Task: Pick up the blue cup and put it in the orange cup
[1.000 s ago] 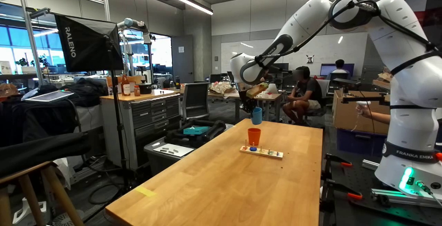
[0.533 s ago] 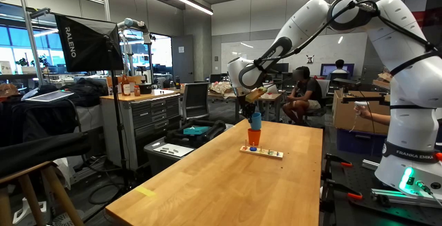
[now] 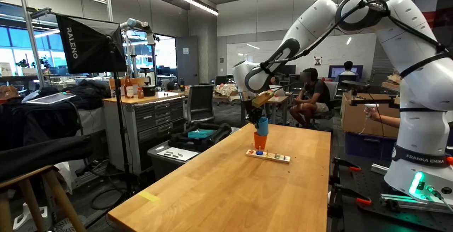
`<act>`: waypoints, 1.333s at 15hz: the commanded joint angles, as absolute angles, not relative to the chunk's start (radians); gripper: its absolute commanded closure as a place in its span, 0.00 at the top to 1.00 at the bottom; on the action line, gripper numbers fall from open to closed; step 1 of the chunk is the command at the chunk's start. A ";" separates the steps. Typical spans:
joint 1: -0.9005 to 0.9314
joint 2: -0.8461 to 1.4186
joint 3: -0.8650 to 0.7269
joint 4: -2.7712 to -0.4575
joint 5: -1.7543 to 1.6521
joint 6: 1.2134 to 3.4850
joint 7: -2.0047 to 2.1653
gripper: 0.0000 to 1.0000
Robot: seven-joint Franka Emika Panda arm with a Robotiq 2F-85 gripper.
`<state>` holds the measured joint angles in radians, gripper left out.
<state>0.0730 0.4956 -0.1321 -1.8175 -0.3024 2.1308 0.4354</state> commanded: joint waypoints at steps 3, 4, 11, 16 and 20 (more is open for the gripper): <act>0.064 0.497 -0.137 -1.795 -0.288 2.126 0.437 0.03; 0.063 0.499 -0.138 -1.794 -0.287 2.126 0.437 0.03; 0.061 0.517 -0.136 -1.770 -0.280 2.126 0.440 0.03; 0.057 0.535 -0.136 -1.737 -0.259 2.119 0.441 0.32; 0.046 0.558 -0.140 -1.700 -0.250 2.112 0.434 0.57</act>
